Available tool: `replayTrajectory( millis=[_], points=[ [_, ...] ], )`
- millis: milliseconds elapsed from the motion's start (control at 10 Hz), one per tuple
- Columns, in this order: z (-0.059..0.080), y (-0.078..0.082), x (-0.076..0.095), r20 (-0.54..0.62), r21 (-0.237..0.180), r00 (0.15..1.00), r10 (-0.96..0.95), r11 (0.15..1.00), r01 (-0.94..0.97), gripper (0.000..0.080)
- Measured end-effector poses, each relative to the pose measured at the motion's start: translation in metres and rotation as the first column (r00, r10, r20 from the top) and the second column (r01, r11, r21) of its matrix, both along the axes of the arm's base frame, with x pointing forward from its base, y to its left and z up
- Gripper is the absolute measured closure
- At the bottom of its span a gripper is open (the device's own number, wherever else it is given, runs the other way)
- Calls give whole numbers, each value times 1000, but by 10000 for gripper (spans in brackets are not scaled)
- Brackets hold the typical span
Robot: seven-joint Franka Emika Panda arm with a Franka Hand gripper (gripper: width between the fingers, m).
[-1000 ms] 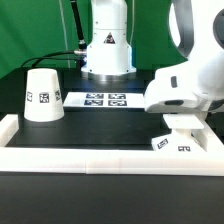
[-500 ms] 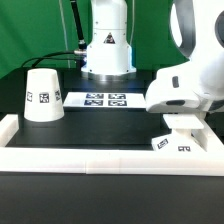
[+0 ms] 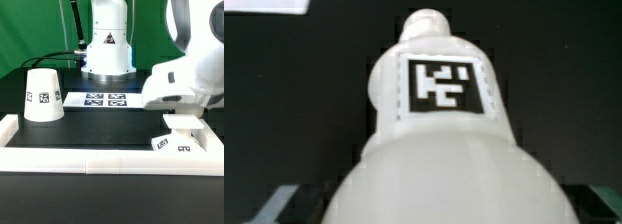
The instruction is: Assemble lamp
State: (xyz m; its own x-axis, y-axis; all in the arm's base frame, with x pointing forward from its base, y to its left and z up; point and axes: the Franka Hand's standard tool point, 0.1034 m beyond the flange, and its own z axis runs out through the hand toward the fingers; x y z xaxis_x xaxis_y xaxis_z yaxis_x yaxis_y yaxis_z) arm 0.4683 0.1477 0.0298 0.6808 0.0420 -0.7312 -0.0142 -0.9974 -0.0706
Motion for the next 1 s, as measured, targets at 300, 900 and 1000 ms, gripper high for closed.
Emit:
replayTrajectory(
  millis=[300, 900, 1000],
  points=[
    [66, -10, 37, 16, 11, 1000, -15, 1000, 15, 220],
    [57, -20, 71, 271, 31, 961, -49, 999, 42, 220],
    [57, -27, 70, 282, 35, 958, -50, 999, 41, 220]
  ],
)
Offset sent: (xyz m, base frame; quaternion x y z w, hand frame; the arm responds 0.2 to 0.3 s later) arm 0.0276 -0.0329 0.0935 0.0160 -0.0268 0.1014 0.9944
